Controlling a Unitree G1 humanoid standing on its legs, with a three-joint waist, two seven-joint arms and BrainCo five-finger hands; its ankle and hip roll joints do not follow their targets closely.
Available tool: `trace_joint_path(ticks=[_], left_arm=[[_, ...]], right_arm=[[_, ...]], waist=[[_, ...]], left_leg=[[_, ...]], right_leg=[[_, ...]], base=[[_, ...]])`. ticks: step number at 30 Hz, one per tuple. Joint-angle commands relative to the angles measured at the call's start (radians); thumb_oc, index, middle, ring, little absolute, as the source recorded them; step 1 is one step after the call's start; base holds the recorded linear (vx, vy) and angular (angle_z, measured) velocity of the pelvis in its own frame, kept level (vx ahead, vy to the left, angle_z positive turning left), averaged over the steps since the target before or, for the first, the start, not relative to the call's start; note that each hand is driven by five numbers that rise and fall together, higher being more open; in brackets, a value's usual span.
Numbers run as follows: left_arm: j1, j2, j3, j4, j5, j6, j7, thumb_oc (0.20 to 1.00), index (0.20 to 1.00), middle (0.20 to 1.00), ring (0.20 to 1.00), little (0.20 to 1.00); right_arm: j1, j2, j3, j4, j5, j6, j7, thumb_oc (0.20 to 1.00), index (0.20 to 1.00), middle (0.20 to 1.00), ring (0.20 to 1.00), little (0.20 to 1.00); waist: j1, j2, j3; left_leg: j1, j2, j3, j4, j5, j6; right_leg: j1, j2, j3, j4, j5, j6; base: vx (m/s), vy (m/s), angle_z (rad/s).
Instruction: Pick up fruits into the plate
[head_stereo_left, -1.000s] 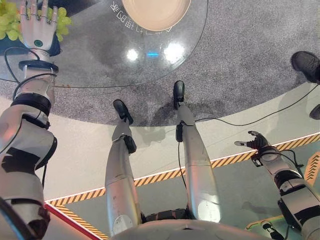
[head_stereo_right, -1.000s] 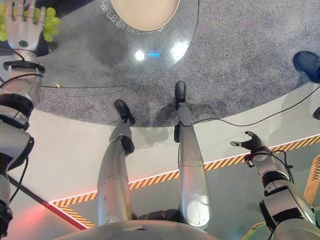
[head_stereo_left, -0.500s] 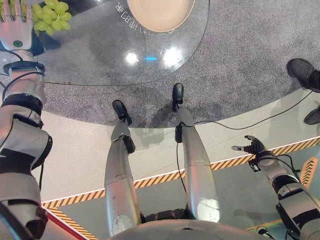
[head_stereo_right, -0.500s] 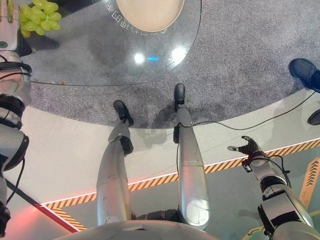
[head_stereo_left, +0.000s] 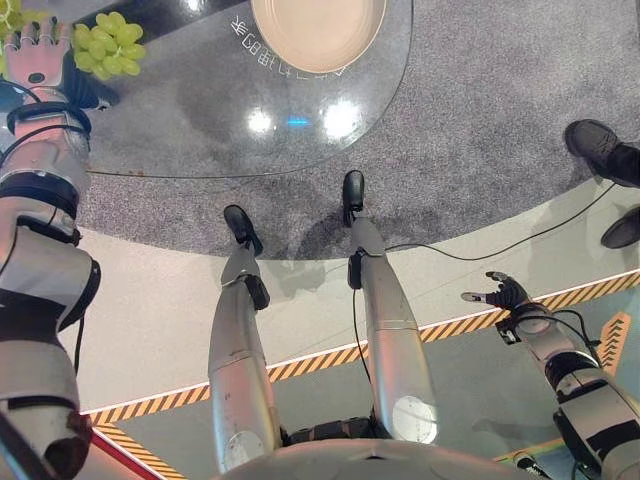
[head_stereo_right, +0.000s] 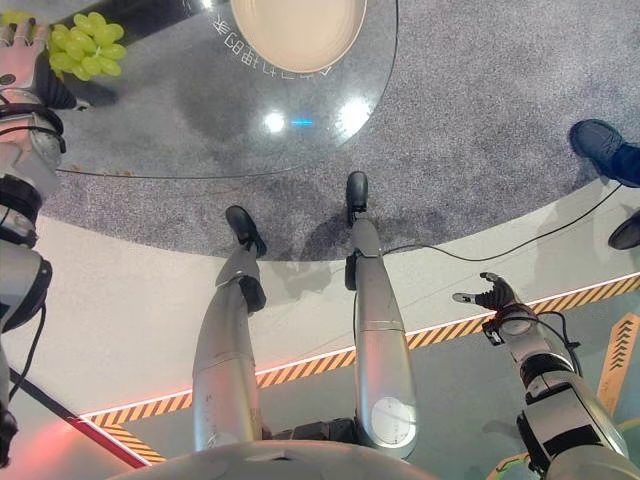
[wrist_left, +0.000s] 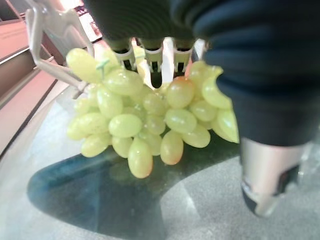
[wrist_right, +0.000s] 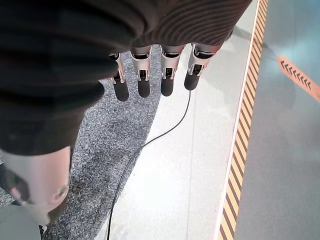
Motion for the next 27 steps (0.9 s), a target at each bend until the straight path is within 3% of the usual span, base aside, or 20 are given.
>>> trace_joint_path(ticks=[1,6,11,17,18,19,20,27], left_arm=[[0.053,0.043,-0.082,0.023,0.132,-0.046,-0.075,1.0,1.0,1.0,1.0,1.0],[0.047,0.041,-0.149,0.003,0.258,-0.043,-0.1,1.0,1.0,1.0,1.0,1.0],[0.078,0.027,-0.153,0.032,0.441,0.112,-0.016,1.0,1.0,1.0,1.0,1.0],[0.138,0.002,-0.077,0.064,0.507,0.212,0.08,1.0,1.0,1.0,1.0,1.0],[0.156,-0.01,-0.053,0.074,0.507,0.222,0.096,0.589,0.589,0.589,0.589,0.589],[0.161,-0.013,-0.048,0.076,0.509,0.217,0.099,0.526,0.526,0.526,0.526,0.526],[0.165,-0.018,-0.044,0.079,0.505,0.217,0.099,0.2,0.2,0.2,0.2,0.2],[0.173,-0.035,-0.039,0.092,0.499,0.214,0.084,0.2,0.2,0.2,0.2,0.2]], right_arm=[[0.118,-0.028,-0.003,-0.053,0.027,0.001,0.007,1.0,1.0,1.0,1.0,1.0],[0.108,-0.029,0.002,-0.076,0.032,0.008,0.016,1.0,1.0,1.0,1.0,1.0],[0.077,-0.027,0.012,-0.084,0.063,0.013,0.018,1.0,1.0,1.0,1.0,1.0],[0.061,-0.01,0.017,-0.078,0.1,0.005,0.02,1.0,1.0,1.0,1.0,1.0],[0.06,-0.002,0.019,-0.08,0.105,0.002,0.019,1.0,1.0,1.0,1.0,1.0],[0.058,0.0,0.02,-0.08,0.106,0.002,0.019,1.0,1.0,1.0,1.0,1.0],[0.056,0.002,0.02,-0.079,0.107,0.001,0.02,1.0,1.0,1.0,1.0,1.0],[0.054,0.005,0.02,-0.094,0.114,-0.014,0.024,1.0,1.0,1.0,1.0,1.0]], waist=[[-0.007,-0.051,-0.007],[-0.007,-0.044,-0.007],[-0.004,-0.048,-0.007],[0.004,-0.074,-0.007],[0.006,-0.083,-0.007],[0.006,-0.086,-0.007],[0.006,-0.089,-0.007],[0.0,-0.099,-0.007]], left_leg=[[0.059,-0.088,0.025,-0.008,-0.125,0.003],[0.067,-0.09,0.03,-0.012,-0.127,0.006],[0.068,-0.088,0.029,-0.013,-0.126,0.003],[0.061,-0.084,0.019,-0.015,-0.125,-0.001],[0.062,-0.083,0.018,-0.018,-0.125,-0.003],[0.062,-0.083,0.018,-0.018,-0.126,-0.003],[0.063,-0.082,0.018,-0.018,-0.127,-0.004],[0.067,-0.08,0.021,-0.013,-0.132,-0.003]], right_leg=[[0.062,0.047,0.015,0.0,-0.066,0.057],[0.065,0.043,0.01,0.0,-0.063,0.059],[0.067,0.042,0.007,-0.005,-0.059,0.059],[0.07,0.051,0.003,-0.017,-0.053,0.058],[0.073,0.054,0.001,-0.021,-0.051,0.057],[0.074,0.055,0.001,-0.022,-0.05,0.057],[0.075,0.056,0.001,-0.024,-0.05,0.057],[0.079,0.061,0.003,-0.022,-0.051,0.055]], base=[[0.0,0.0,0.0],[0.0,0.0,0.0],[0.0,-0.014,0.0],[0.0,-0.057,-0.02],[-0.01,-0.046,-0.03],[-0.01,-0.04,-0.06],[0.0,-0.016,-0.1],[0.0,-0.004,-0.03]])
